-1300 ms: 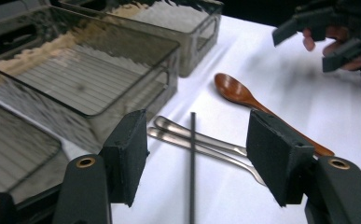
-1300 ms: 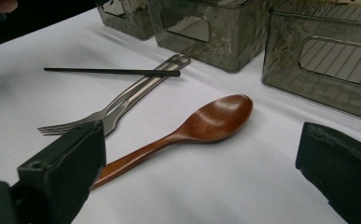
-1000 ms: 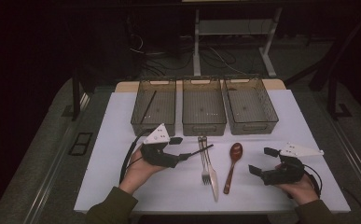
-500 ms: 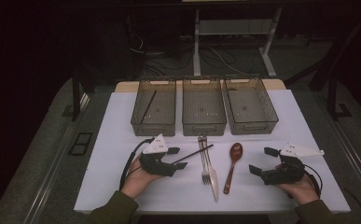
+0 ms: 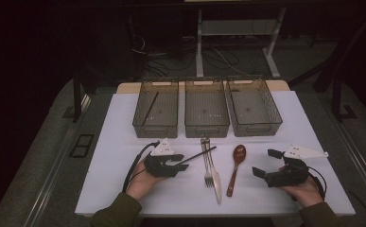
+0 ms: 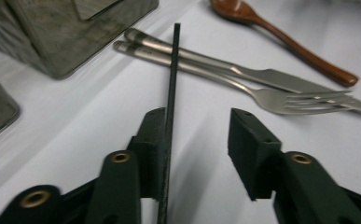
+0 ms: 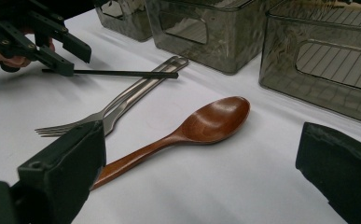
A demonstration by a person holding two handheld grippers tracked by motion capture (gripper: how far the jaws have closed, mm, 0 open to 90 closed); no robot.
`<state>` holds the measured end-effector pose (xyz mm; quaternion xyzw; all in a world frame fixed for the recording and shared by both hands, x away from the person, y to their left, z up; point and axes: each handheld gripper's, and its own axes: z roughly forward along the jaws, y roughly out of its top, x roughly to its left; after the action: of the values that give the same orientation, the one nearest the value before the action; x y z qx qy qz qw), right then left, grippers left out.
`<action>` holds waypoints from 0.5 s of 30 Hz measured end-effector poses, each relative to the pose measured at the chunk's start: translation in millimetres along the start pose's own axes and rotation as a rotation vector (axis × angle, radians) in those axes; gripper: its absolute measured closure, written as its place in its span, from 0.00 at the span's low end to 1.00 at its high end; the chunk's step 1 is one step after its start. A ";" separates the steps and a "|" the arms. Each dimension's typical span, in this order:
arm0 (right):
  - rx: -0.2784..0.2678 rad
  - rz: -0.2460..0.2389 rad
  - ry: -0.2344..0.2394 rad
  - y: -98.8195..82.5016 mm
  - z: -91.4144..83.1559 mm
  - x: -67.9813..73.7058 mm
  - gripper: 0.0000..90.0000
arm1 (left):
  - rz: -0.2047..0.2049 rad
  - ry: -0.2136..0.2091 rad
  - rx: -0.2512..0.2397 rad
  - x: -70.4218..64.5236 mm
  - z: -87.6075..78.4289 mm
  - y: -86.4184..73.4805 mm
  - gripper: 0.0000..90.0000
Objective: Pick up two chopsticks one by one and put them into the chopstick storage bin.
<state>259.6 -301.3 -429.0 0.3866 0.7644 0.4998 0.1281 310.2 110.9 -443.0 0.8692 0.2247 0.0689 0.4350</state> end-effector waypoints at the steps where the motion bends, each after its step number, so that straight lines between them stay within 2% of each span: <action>1: -0.001 -0.001 0.000 0.0 -0.1 -0.1 0.01 | 0.001 0.003 0.003 0.9 0.4 -0.5 0.67; 6: -0.001 -0.001 0.001 0.1 -0.3 0.1 0.01 | -0.005 0.015 0.021 5.6 0.8 -2.6 0.75; 10: -0.002 -0.001 0.002 0.2 -0.4 0.1 0.01 | -0.011 0.022 0.027 7.9 1.1 -3.9 0.78; 15: -0.003 -0.001 0.002 0.4 -0.7 0.1 0.01 | -0.011 0.028 0.055 9.9 2.5 -6.0 0.81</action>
<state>259.3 -301.6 -428.3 0.3854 0.7641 0.5012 0.1280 317.8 116.6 -450.0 0.8786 0.2372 0.0725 0.4080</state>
